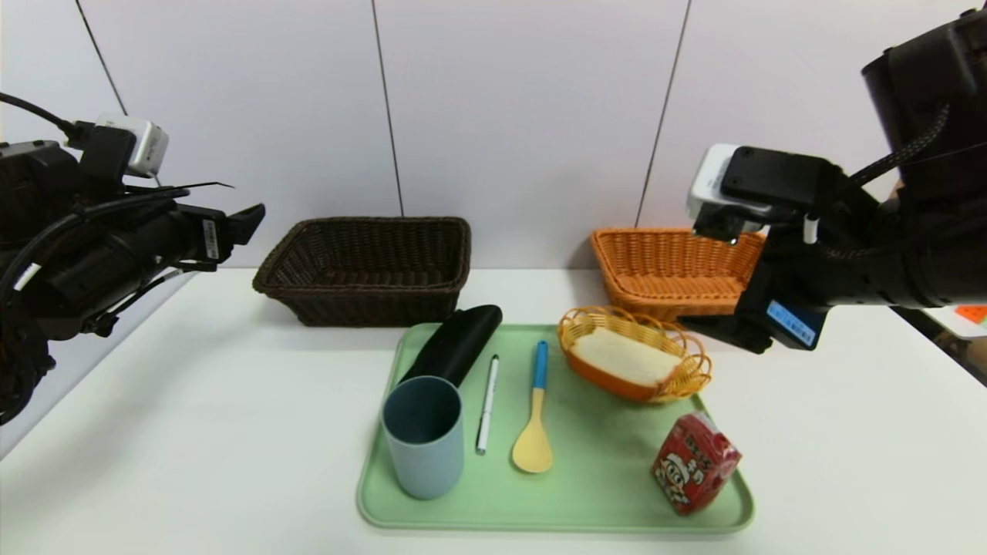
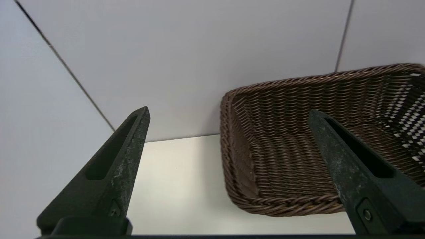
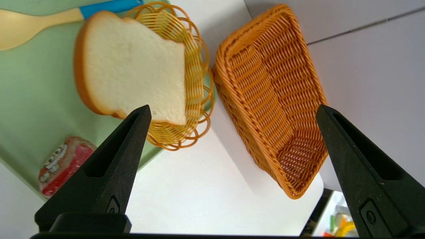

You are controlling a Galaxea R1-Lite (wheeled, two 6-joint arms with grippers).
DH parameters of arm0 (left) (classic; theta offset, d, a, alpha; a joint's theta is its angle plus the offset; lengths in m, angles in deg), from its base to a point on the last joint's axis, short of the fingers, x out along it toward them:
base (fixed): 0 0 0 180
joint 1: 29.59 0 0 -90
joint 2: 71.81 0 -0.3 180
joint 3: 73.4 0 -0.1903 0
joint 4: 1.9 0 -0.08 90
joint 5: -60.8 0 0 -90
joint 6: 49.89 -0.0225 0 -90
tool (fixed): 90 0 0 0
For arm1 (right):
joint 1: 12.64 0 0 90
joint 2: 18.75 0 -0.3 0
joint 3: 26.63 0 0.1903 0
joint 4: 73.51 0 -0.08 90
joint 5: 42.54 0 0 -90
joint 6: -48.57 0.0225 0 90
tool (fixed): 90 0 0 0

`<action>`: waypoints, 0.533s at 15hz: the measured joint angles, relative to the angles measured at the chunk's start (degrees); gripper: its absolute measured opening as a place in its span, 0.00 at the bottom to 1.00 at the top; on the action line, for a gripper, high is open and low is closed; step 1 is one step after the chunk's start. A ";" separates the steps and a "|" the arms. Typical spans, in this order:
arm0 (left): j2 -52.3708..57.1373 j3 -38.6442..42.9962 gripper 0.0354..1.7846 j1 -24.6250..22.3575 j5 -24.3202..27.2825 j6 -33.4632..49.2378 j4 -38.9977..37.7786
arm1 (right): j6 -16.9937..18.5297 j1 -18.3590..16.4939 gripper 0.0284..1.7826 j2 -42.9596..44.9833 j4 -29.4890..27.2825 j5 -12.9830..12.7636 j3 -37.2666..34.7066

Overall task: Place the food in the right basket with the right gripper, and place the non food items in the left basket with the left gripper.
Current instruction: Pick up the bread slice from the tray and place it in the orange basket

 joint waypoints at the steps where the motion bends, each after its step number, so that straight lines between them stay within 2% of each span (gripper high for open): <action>1: 0.00 0.00 0.94 -0.11 -0.11 -1.54 -0.04 | 0.44 2.62 0.96 -0.39 -0.01 -2.35 -0.41; 4: -0.29 -0.12 0.94 -0.11 -0.13 -2.08 -2.23 | 2.68 9.13 0.96 -1.10 -0.06 -6.64 -3.39; 6: -0.82 -0.01 0.94 -0.16 -0.13 -2.00 -3.62 | 4.04 12.40 0.96 -1.13 0.07 -7.69 -6.42; 8: -1.49 0.13 0.94 -0.16 -0.16 -1.82 -4.06 | 4.33 13.37 0.96 -1.40 0.18 -7.69 -8.11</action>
